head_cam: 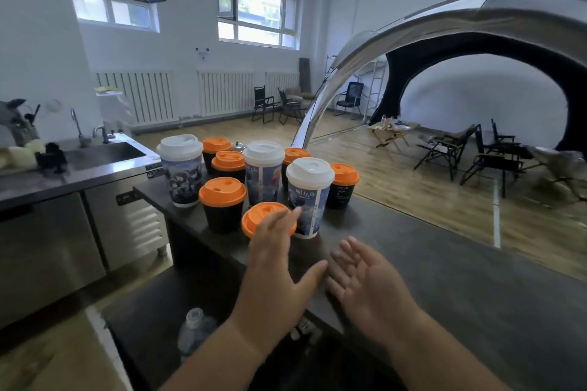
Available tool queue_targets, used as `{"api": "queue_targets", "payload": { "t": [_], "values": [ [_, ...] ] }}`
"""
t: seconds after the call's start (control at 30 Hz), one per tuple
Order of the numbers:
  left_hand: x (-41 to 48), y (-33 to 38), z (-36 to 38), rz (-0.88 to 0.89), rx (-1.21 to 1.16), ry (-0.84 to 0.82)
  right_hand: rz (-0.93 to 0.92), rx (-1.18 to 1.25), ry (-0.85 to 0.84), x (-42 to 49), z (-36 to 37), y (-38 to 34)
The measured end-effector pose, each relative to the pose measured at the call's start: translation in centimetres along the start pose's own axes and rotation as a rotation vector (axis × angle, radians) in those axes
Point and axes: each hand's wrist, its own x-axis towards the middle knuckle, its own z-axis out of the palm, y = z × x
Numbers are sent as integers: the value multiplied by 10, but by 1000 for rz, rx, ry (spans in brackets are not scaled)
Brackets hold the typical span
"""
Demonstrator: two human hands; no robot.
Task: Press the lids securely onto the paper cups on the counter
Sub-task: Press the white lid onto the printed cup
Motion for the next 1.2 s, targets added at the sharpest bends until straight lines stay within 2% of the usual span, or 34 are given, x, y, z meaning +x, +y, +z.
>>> {"api": "queue_targets", "payload": {
  "t": [0.03,0.1,0.17,0.3,0.4,0.47,0.53,0.57,0.63,0.67,0.77,0.8,0.93,1.2],
  "values": [
    [-3,13,10,19,-134,-69,-24,35,26,-6,-9,-5],
    [-6,39,31,-75,-437,-269,-72,102,48,-20,-30,-14],
    [-6,59,59,-163,-639,-408,-140,155,74,-38,-54,-23],
    [-5,99,113,-141,-721,-590,-348,96,234,-90,-103,-46],
    [-5,145,142,-77,-741,-709,-660,-77,409,-147,-132,-68],
    [-5,179,159,-42,-769,-791,-989,-267,600,-187,-148,-81],
    [-6,213,177,-5,-794,-852,-1256,-378,875,-223,-167,-91],
    [-7,229,186,10,-794,-877,-1317,-384,1018,-236,-179,-95],
    [-11,261,205,21,-797,-915,-1268,-386,1235,-249,-209,-104],
    [-14,274,213,21,-809,-915,-1170,-361,1247,-248,-223,-109],
    [-16,299,234,-39,-855,-894,-769,-314,1110,-228,-262,-117],
    [-15,303,239,-77,-888,-910,-690,-322,1066,-219,-267,-117],
    [-5,297,242,-142,-957,-993,-722,-298,865,-195,-241,-120],
    [13,217,203,-117,-853,-748,-720,-414,619,-163,-184,-75]
  ]
}}
